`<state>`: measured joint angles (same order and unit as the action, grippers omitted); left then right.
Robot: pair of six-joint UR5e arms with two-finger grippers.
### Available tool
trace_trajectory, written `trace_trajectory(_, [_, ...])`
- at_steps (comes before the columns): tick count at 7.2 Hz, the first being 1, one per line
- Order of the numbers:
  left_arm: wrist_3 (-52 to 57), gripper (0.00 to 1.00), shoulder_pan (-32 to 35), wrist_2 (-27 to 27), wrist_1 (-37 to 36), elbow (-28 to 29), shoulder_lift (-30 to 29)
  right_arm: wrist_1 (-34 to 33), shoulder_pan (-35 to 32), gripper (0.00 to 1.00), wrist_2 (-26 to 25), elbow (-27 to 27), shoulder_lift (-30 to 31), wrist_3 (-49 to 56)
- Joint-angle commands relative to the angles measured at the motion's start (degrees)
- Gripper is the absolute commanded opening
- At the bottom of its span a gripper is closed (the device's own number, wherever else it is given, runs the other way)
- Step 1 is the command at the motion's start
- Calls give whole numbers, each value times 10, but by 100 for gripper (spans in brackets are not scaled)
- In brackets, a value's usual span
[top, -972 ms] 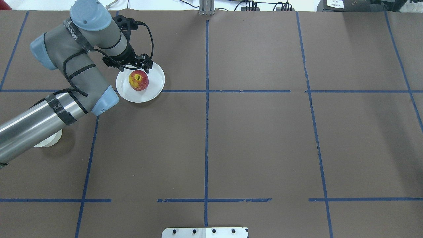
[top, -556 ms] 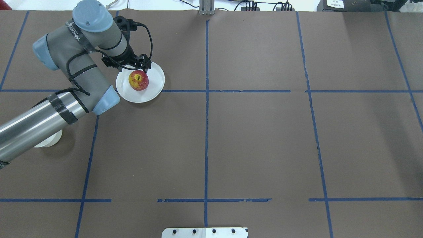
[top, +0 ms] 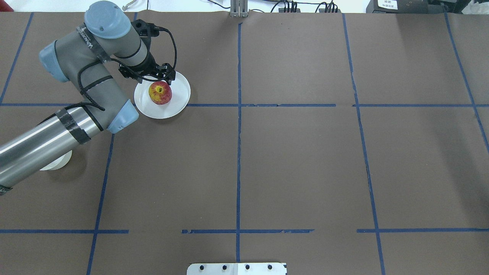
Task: Move apple from plate to bowl
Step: 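Lower the left gripper and close it around the red apple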
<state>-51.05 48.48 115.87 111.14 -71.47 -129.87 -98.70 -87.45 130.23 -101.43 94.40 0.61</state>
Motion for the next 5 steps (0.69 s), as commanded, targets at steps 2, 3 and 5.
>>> trace_trajectory(2, [-3, 98, -7, 4, 13, 8, 0, 0, 0, 100, -1, 0, 0, 1])
trace_trajectory(3, [-4, 98, -8, 4, 13, 8, 0, 0, 0, 100, -1, 0, 0, 1])
trace_trajectory(5, [-3, 93, -21, 4, 13, 12, 1, 0, 0, 100, -1, 0, 0, 0])
